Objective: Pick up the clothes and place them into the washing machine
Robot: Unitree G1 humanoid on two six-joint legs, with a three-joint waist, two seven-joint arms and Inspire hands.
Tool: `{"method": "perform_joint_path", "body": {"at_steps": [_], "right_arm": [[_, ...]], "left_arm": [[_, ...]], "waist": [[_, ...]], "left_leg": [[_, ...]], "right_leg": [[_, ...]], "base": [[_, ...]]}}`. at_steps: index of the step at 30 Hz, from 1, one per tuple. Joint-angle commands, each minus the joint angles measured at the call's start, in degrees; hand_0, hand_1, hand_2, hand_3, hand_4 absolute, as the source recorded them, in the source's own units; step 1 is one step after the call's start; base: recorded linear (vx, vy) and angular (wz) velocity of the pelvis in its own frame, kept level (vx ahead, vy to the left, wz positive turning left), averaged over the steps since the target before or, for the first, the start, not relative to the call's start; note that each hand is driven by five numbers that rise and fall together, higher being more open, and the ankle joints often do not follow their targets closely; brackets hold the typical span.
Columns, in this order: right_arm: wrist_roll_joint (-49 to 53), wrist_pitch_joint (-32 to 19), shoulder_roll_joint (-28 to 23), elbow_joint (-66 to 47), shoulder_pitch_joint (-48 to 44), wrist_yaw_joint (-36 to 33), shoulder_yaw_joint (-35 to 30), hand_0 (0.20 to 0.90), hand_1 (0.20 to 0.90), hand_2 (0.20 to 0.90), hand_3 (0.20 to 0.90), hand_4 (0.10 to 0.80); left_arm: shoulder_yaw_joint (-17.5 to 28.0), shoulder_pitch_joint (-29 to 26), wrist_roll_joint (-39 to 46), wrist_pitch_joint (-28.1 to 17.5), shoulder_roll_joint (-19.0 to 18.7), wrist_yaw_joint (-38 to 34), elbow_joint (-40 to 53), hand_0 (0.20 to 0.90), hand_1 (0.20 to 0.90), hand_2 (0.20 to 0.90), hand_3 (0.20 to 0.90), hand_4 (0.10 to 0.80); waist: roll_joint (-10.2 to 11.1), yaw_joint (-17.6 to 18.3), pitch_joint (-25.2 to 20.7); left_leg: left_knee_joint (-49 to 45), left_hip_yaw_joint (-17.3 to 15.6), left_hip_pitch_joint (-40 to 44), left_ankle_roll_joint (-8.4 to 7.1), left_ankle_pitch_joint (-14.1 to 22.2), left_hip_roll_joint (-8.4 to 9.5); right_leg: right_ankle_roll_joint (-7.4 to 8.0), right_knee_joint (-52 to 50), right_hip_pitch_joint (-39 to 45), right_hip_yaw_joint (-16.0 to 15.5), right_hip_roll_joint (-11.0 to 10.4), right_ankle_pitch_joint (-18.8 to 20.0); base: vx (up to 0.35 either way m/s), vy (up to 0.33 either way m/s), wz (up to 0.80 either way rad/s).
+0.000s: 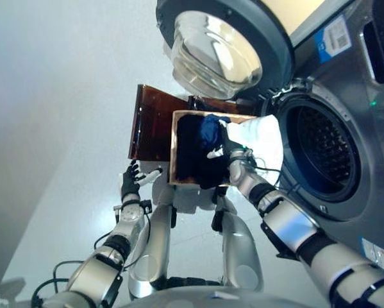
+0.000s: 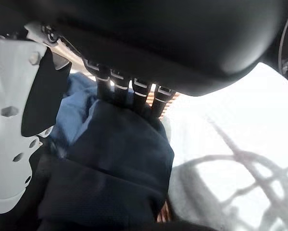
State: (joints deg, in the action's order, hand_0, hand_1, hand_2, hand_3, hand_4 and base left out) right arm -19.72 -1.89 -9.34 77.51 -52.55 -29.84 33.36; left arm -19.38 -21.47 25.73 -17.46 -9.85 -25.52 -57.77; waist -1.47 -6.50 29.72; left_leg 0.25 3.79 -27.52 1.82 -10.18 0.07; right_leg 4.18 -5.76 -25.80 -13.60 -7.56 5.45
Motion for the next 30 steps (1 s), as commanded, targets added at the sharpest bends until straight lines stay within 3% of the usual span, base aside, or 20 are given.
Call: {"method": "perform_joint_path", "body": {"at_steps": [1,10,12,13,14,15,30], "right_arm": [[1.5,-0.7,-1.4,-0.5,-6.5,-1.6,1.0,0.9,0.9,0.9,0.9,0.8],[3.3,-0.6,-2.6,0.3,-9.9,-2.3,0.2,0.9,0.9,0.9,0.9,0.8],[3.8,-0.6,-2.9,0.4,-10.7,-2.6,0.2,0.716,0.716,0.716,0.716,0.669],[3.8,-0.6,-2.9,0.4,-10.7,-2.6,0.2,0.686,0.686,0.686,0.686,0.647],[4.3,-0.7,-3.3,0.1,-11.4,-2.8,-0.1,0.472,0.472,0.472,0.472,0.494],[4.4,-0.7,-3.4,-0.1,-11.5,-3.0,-0.1,0.211,0.211,0.211,0.211,0.308],[2.5,-0.7,-4.4,-2.9,-12.5,-5.8,0.0,0.2,0.2,0.2,0.2,0.3]], "left_arm": [[-1.4,-0.3,0.7,-2.0,-1.9,-1.3,4.5,0.9,0.9,0.9,0.9,0.8],[-1.8,-0.5,1.2,-2.3,-2.4,-2.0,7.0,0.9,0.9,0.9,0.9,0.8],[-2.0,-0.6,1.3,-2.4,-2.5,-2.2,7.6,0.9,0.9,0.9,0.9,0.8],[-2.0,-0.6,1.3,-2.4,-2.5,-2.2,7.6,0.9,0.9,0.9,0.9,0.8],[-1.9,-0.8,1.4,-2.5,-2.5,-2.4,8.5,0.9,0.9,0.9,0.9,0.8],[-1.9,-0.8,1.5,-2.5,-2.6,-2.5,8.5,0.9,0.9,0.9,0.9,0.8],[-2.2,-1.0,1.2,-2.9,-2.3,-3.4,8.7,0.9,0.9,0.9,0.9,0.8]], "waist": [[1.0,-1.3,0.1],[0.3,-1.8,0.1],[0.1,-1.8,0.1],[0.1,-1.8,0.1],[0.0,-1.9,0.1],[0.1,-1.8,0.1],[0.4,-1.1,0.1]], "left_leg": [[0.4,0.7,-2.2,-3.05,0.2,0.47],[0.7,1.1,-6.6,-3.21,-0.6,0.69],[0.7,1.1,-7.2,-3.25,-0.7,0.69],[0.7,1.1,-7.2,-3.25,-0.7,0.69],[0.9,1.0,-7.8,-3.4,-0.9,0.66],[1.0,1.0,-8.0,-3.44,-0.9,0.65],[1.1,0.3,-7.4,-3.5,-0.6,0.37]], "right_leg": [[2.76,-1.7,-2.3,1.8,-5.4,1.5],[2.72,-1.7,-6.6,1.7,-5.4,2.0],[2.71,-1.7,-7.1,1.6,-5.4,2.0],[2.71,-1.7,-7.1,1.6,-5.4,2.0],[2.72,-1.6,-7.7,1.6,-5.4,2.1],[2.71,-1.5,-7.9,1.6,-5.3,2.1],[2.74,-1.2,-7.9,2.0,-5.2,2.3]], "base": [[0.0,0.0,0.0],[-0.001,0.008,0.05],[0.0,0.0,0.0],[0.0,0.0,0.0],[0.0,0.0,0.0],[0.0,0.0,0.0],[0.001,0.0,0.0]]}}
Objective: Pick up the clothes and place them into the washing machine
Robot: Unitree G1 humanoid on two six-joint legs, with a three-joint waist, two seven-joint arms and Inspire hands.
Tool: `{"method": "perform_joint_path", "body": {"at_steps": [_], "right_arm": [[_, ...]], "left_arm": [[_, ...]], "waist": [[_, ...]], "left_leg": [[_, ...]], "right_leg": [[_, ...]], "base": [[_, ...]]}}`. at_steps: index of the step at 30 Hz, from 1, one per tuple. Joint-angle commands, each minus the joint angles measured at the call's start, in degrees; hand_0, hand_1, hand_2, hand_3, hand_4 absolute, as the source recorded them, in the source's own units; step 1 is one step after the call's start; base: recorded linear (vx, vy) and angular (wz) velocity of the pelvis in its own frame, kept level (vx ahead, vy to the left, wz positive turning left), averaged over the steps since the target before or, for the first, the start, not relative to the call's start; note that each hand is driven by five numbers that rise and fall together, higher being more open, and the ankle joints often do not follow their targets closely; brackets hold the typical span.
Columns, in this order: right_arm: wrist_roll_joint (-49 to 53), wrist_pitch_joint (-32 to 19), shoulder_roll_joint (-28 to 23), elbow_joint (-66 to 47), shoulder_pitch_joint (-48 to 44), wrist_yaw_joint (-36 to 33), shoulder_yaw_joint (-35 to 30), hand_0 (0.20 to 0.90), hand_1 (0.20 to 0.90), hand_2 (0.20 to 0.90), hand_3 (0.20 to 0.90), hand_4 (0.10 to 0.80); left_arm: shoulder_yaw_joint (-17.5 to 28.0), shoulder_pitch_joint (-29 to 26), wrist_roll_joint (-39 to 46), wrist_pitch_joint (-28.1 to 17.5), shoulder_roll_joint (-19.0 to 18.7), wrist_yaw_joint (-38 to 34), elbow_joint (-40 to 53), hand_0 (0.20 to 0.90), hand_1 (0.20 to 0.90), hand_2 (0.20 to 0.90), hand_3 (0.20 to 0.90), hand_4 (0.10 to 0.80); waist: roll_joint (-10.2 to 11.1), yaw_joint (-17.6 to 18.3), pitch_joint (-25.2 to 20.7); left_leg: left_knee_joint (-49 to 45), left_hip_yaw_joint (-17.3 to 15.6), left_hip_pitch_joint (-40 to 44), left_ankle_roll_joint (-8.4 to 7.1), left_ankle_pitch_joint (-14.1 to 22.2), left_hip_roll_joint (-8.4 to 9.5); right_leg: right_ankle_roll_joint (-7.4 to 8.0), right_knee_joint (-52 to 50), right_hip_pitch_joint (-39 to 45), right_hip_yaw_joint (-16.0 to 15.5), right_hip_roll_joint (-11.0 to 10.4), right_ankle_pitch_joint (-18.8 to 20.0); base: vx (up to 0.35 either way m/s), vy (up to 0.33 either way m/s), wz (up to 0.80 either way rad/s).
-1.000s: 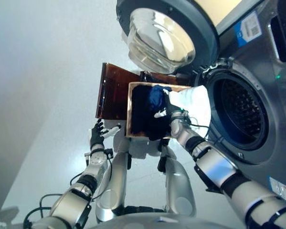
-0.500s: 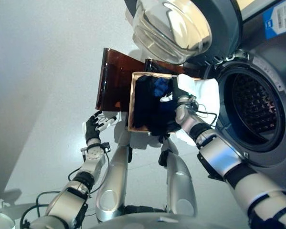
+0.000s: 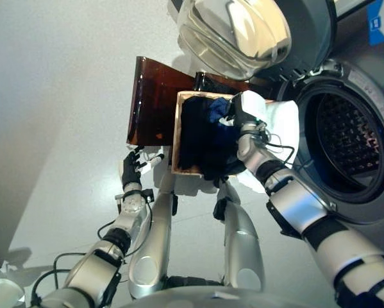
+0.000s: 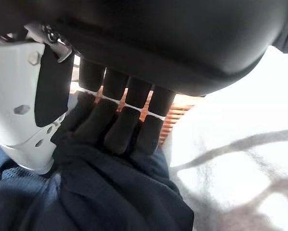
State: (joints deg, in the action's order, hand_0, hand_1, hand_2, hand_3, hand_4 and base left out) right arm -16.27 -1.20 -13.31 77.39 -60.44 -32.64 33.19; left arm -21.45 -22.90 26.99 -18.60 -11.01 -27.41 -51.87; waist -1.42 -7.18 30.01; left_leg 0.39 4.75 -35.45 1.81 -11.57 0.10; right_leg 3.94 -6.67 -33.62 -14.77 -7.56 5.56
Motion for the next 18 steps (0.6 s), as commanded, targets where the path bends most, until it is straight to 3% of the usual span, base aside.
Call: {"method": "perform_joint_path", "body": {"at_steps": [1,9,18], "right_arm": [[-0.9,-1.6,-0.5,-3.2,-4.5,-3.2,0.2,0.2,0.2,0.2,0.2,0.3],[1.9,-3.5,-0.5,-8.4,-2.6,-3.5,-1.5,0.2,0.2,0.2,0.2,0.3],[14.0,-8.9,0.2,-22.3,5.8,-2.2,-7.7,0.2,0.2,0.2,0.2,0.3]], "left_arm": [[-0.2,0.4,0.0,-1.9,-1.1,-1.6,2.8,0.9,0.9,0.9,0.9,0.8],[0.3,0.6,-0.2,-2.0,-1.3,-1.8,2.8,0.9,0.9,0.9,0.9,0.8],[1.3,0.3,0.6,-1.8,-0.5,-1.8,-2.3,0.9,0.9,0.9,0.9,0.8]], "waist": [[0.4,-0.4,-0.2],[0.7,0.3,-0.2],[1.7,2.3,-0.2]], "left_leg": [[0.9,-0.7,0.7,-3.51,0.9,0.31],[0.0,-1.3,2.1,-3.49,1.6,0.16],[-0.9,-2.8,6.7,-3.36,3.1,-0.05]], "right_leg": [[2.97,-0.3,0.2,3.2,-5.2,2.1],[2.88,-0.8,1.7,3.3,-5.3,1.5],[3.25,-1.0,6.3,3.8,-5.8,0.9]], "base": [[0.0,0.0,0.0],[0.007,-0.005,-0.02],[0.013,0.003,-0.03]]}}
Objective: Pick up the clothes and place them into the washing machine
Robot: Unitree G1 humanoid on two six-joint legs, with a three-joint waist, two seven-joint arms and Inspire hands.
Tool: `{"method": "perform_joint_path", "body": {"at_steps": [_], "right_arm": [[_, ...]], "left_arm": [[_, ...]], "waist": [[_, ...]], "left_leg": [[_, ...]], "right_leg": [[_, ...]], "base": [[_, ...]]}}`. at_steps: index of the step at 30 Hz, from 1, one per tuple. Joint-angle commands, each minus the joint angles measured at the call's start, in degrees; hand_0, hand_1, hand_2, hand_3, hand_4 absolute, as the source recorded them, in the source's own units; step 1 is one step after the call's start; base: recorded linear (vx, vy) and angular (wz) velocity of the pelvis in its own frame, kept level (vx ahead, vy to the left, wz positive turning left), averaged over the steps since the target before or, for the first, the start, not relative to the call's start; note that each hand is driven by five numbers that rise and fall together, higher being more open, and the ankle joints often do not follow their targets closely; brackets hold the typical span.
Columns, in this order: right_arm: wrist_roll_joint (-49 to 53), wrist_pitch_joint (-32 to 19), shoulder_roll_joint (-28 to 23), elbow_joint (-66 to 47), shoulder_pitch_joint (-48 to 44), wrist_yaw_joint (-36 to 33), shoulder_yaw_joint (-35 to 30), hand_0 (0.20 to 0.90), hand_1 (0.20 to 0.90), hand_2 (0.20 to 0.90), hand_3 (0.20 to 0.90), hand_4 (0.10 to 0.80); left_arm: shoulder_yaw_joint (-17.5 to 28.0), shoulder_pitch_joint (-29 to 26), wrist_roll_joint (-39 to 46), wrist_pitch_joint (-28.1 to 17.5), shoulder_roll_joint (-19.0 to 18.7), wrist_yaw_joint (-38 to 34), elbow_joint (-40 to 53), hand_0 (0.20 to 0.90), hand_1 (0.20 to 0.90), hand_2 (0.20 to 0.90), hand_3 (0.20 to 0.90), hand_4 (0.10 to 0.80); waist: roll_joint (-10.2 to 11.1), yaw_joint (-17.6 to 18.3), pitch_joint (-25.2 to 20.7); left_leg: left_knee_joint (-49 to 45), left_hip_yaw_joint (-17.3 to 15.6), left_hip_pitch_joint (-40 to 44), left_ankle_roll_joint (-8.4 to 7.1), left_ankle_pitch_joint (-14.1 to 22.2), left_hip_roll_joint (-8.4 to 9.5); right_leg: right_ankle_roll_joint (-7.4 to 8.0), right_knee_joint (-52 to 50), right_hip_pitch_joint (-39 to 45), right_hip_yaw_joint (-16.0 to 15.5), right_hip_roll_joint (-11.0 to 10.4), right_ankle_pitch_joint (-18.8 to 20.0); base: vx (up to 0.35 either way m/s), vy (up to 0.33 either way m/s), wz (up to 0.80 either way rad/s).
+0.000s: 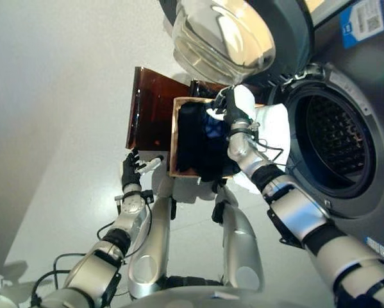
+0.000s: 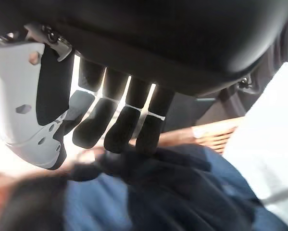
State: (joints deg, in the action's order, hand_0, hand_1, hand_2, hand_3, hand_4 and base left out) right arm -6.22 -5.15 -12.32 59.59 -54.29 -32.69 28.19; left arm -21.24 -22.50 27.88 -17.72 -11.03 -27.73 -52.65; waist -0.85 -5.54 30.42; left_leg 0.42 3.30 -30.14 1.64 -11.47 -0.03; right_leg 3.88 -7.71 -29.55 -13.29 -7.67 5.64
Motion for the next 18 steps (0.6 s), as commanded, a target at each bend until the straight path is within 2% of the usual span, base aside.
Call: {"method": "perform_joint_path", "body": {"at_steps": [1,10,18], "right_arm": [[5.9,-5.7,-0.4,-5.7,0.5,-1.9,-3.6,0.2,0.2,0.2,0.2,0.3],[20.9,-11.0,3.2,-14.0,10.5,2.4,-8.1,0.2,0.2,0.2,0.2,0.3],[28.1,-13.6,5.2,-20.1,18.9,5.9,-10.4,0.2,0.2,0.2,0.2,0.3]], "left_arm": [[1.3,-0.3,-0.1,-2.6,-0.4,-1.5,-2.3,0.9,0.9,0.9,0.9,0.8],[2.9,-0.2,0.1,-1.7,0.0,-0.7,-7.7,0.9,0.9,0.9,0.9,0.8],[4.0,1.8,-0.1,-1.5,0.5,0.8,-9.5,0.9,0.9,0.9,0.9,0.8]], "waist": [[1.2,1.0,-0.6],[1.6,2.5,-1.9],[1.8,3.6,-4.1]], "left_leg": [[-1.1,-1.4,2.0,-3.15,3.2,0.09],[-2.5,-2.0,6.6,-2.67,5.2,0.29],[-3.9,-2.7,9.0,-2.05,7.1,0.57]], "right_leg": [[3.35,0.2,2.8,2.4,-5.7,0.9],[3.68,-0.2,7.6,2.8,-6.3,0.0],[3.98,-0.5,9.9,3.5,-6.7,-0.7]], "base": [[0.039,0.018,-0.03],[0.044,0.008,-0.05],[0.043,0.017,-0.05]]}}
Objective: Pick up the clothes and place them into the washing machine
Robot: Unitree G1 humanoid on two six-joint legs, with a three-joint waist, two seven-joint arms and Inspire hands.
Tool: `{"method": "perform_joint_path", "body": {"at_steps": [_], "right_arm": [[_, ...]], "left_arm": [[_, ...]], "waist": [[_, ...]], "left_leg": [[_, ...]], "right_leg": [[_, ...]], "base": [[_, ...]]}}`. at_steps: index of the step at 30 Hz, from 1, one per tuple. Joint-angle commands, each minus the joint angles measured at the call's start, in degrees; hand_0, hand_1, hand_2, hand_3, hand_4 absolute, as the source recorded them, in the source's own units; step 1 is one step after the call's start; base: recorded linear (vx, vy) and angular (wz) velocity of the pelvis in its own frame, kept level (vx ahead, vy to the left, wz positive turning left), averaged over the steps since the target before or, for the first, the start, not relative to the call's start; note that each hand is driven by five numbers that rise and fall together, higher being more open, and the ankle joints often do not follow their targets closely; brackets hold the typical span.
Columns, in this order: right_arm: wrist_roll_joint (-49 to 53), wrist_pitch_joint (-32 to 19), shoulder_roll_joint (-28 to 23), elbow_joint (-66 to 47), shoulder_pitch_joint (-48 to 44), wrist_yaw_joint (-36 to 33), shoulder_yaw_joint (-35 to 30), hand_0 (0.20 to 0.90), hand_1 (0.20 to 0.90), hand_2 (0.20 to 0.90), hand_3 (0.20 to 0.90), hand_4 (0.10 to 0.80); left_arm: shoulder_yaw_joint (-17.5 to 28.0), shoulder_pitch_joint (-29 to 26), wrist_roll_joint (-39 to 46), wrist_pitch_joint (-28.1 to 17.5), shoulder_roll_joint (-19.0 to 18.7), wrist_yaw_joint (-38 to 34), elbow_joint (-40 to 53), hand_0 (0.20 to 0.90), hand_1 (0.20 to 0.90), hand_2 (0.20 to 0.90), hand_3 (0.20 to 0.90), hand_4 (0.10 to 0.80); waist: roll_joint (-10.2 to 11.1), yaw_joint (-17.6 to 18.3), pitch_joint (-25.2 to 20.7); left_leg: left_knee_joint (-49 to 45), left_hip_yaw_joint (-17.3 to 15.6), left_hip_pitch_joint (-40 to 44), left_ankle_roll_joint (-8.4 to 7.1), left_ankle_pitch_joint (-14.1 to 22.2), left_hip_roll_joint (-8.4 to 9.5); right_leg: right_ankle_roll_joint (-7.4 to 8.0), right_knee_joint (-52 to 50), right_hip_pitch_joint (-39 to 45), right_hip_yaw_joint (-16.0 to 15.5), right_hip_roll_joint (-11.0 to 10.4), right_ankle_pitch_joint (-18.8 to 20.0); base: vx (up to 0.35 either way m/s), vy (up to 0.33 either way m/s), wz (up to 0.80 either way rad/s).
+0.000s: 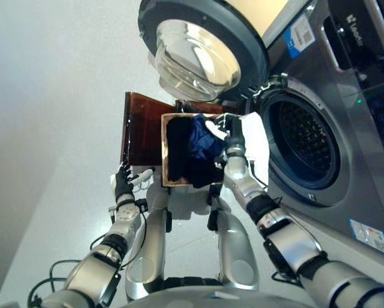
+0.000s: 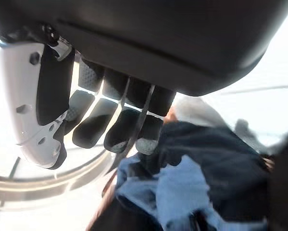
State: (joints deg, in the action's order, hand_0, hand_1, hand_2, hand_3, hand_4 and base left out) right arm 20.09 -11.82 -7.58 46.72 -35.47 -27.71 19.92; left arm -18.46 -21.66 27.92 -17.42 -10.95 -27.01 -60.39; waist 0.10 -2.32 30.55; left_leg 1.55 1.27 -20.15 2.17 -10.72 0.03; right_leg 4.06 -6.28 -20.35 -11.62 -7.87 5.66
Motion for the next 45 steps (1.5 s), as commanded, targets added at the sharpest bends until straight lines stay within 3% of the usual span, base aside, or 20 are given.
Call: {"method": "perform_joint_path", "body": {"at_steps": [1,8,12,13,22,28,45], "right_arm": [[2.5,-7.3,0.6,-7.8,1.0,1.4,-2.4,0.2,0.2,0.2,0.2,0.3],[4.0,-7.9,0.4,-11.3,5.7,3.2,-3.1,0.2,0.2,0.2,0.2,0.3],[-1.3,-6.8,-0.7,-10.7,6.0,1.7,-3.6,0.2,0.2,0.2,0.2,0.3],[-3.7,-5.9,-1.2,-9.7,5.6,0.8,-3.5,0.9,0.9,0.9,0.9,0.8],[-23.3,0.5,-6.3,3.3,2.7,-9.2,-5.8,0.9,0.9,0.9,0.9,0.8],[-23.9,2.1,-7.7,15.2,-0.3,-10.5,-6.1,0.9,0.9,0.9,0.9,0.8],[-22.7,3.2,-10.5,24.3,-5.5,-10.8,-6.1,0.9,0.9,0.9,0.9,0.8]], "left_arm": [[1.4,1.2,-0.3,-1.6,0.5,0.5,-2.3,0.9,0.9,0.9,0.9,0.8],[2.3,2.7,-0.8,-1.5,0.7,1.1,-3.3,0.9,0.9,0.9,0.9,0.8],[3.0,3.0,-1.1,-1.5,0.6,1.2,-4.5,0.9,0.9,0.9,0.9,0.8],[3.0,2.9,-1.4,-1.5,0.6,1.0,-4.5,0.9,0.9,0.9,0.9,0.8],[3.3,2.4,-5.5,-1.6,0.7,-0.9,-4.0,0.9,0.9,0.9,0.9,0.8],[4.0,2.2,-6.3,-1.3,0.7,-1.2,-6.1,0.9,0.9,0.9,0.9,0.8],[3.2,2.4,-5.7,-1.7,0.9,-0.6,-4.4,0.9,0.9,0.9,0.9,0.8]], "waist": [[0.8,0.5,-4.6],[1.2,1.4,-6.7],[1.6,1.7,-7.3],[1.6,1.7,-7.3],[0.9,1.8,-6.8],[0.7,1.4,-6.8],[0.4,1.4,-5.8]], "left_leg": [[-5.1,-0.8,-0.7,-2.5,6.5,0.51],[-5.5,-1.2,0.4,-2.28,7.3,0.59],[-6.1,-1.5,0.6,-2.25,7.7,0.58],[-6.3,-1.5,0.5,-2.23,7.7,0.57],[-6.2,-1.3,-0.5,-2.28,7.2,0.78],[-6.3,-1.3,-0.6,-2.3,7.3,0.8],[-6.4,-1.8,-1.2,-2.49,7.0,0.76]], "right_leg": [[3.86,-1.8,1.0,1.9,-6.5,-0.7],[4.04,-1.1,2.2,2.2,-6.7,-0.6],[4.09,-1.2,2.3,2.5,-6.7,-0.5],[4.07,-1.3,2.2,2.7,-6.7,-0.5],[3.81,-1.1,1.7,2.6,-6.6,-0.5],[3.61,-1.5,1.4,2.8,-6.5,-0.4],[3.39,-1.6,0.4,3.4,-6.1,0.1]], "base": [[0.04,0.01,-0.02],[0.022,0.008,-0.02],[0.009,0.005,-0.02],[0.0,0.0,0.0],[-0.002,-0.005,-0.02],[0.0,0.0,0.0],[0.0,0.0,0.0]]}}
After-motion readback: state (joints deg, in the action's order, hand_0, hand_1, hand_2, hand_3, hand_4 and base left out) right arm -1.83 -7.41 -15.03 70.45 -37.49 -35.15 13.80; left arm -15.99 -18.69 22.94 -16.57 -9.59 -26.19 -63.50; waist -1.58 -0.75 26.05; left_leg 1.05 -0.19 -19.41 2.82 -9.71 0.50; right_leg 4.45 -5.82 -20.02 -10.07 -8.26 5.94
